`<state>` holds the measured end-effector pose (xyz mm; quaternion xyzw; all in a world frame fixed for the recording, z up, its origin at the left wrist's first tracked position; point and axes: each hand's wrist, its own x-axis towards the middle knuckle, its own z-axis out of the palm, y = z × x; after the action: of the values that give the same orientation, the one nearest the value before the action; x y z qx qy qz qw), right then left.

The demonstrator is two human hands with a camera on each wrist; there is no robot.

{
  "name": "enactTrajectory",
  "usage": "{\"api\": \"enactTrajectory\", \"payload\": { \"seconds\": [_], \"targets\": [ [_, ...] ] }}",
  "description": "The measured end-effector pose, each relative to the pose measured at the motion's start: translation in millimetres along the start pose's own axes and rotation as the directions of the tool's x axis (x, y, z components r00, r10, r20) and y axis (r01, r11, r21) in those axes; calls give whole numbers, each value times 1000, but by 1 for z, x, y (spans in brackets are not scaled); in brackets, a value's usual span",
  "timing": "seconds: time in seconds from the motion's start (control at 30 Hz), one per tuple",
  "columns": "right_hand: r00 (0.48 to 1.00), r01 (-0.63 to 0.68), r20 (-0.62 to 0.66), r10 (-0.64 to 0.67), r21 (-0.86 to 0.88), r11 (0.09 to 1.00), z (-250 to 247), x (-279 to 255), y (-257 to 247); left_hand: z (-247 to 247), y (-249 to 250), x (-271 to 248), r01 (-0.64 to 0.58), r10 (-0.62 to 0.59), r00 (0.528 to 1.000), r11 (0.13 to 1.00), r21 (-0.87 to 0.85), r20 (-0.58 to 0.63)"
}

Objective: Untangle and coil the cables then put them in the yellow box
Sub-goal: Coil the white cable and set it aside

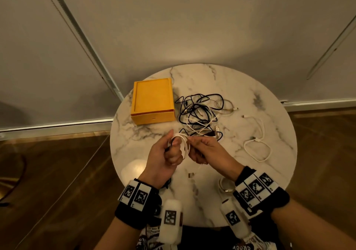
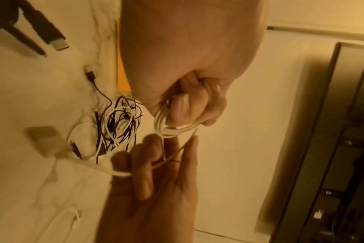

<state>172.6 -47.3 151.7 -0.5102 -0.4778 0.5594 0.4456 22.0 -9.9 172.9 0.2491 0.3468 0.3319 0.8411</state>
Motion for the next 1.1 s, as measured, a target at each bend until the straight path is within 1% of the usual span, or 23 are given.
{"api": "enactTrajectory", "payload": {
  "seconds": [0.1,0.2,0.3,0.37,0.43,0.5,0.53,0.57,0.63,0.7,0.73,0.8,0.87,0.97,1.07,1.1],
  "targets": [
    [998,9,-61,-4,80,997,15,-5,6,3,1,-2,5,-4,1000,991,-132,3],
    [990,11,-144,6,118,993,25,-4,7,3,-4,-2,-33,38,999,980,-196,21],
    [986,-2,-167,21,110,994,33,-5,10,1,-8,0,-87,101,993,971,-222,57],
    [989,-14,-144,29,106,994,37,-9,12,-1,-7,-1,-141,152,987,975,-172,55],
    [996,-32,-83,38,76,997,38,-12,16,-3,-4,-1,-193,203,978,968,-157,51],
    [997,-82,-8,82,35,996,40,-16,20,-6,-1,0,-240,250,967,957,-165,48],
    [992,-119,33,118,31,992,42,-18,22,-7,0,1,-273,281,959,953,-132,44],
    [986,-153,72,149,47,987,44,-21,23,-7,1,2,-308,311,950,949,-58,41],
    [976,-186,128,177,63,980,47,-26,19,-6,1,2,-373,370,928,911,177,51],
    [975,-173,131,178,-44,984,46,-29,14,-5,-4,2,-407,405,909,810,422,99],
    [977,-156,131,170,-111,982,44,-28,12,-5,-7,2,-418,408,903,750,513,138],
    [975,-132,150,163,-198,971,37,-27,9,-8,-13,2,-439,400,891,631,639,215],
    [969,-125,179,168,-229,965,31,-26,7,-11,-14,2,-453,403,878,523,722,259],
    [962,-135,210,173,-185,973,28,-27,0,-13,-13,1,-470,424,854,377,798,303],
    [966,-102,220,135,-157,982,27,-28,-3,-18,-14,1,-485,438,814,151,861,382],
    [968,-86,219,125,-177,980,26,-28,-3,-21,-15,2,-477,418,814,85,875,403]
  ]
}}
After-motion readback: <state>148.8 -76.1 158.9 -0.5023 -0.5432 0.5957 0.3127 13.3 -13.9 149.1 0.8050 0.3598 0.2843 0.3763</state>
